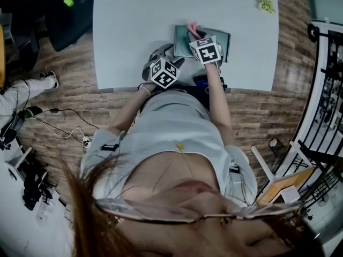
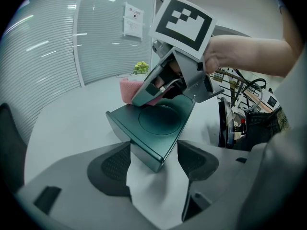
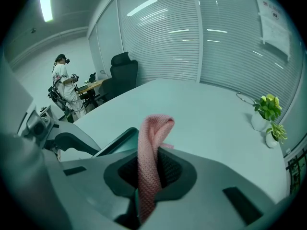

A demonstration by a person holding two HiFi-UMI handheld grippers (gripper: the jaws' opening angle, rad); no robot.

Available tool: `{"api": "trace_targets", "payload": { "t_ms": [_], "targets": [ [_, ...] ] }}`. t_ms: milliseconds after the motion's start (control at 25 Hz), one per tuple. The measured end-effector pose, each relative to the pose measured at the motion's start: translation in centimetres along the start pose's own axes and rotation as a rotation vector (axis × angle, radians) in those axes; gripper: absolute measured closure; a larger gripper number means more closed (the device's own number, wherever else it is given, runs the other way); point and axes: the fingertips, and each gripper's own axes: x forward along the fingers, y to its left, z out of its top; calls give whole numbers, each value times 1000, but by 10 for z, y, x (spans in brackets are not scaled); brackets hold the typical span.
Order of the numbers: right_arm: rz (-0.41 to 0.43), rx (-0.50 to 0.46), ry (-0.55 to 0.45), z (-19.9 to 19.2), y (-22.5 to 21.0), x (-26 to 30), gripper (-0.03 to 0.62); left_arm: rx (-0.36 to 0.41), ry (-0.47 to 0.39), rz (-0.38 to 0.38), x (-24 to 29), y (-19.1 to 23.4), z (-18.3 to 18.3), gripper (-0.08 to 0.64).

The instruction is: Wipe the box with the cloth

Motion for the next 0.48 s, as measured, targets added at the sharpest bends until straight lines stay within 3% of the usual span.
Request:
{"api": "trace_targets", "payload": {
  "t_ms": [480],
  "targets": [
    [56, -19, -7, 11, 25, 12, 549, 0, 5, 1, 0, 1, -1, 250]
  ]
}}
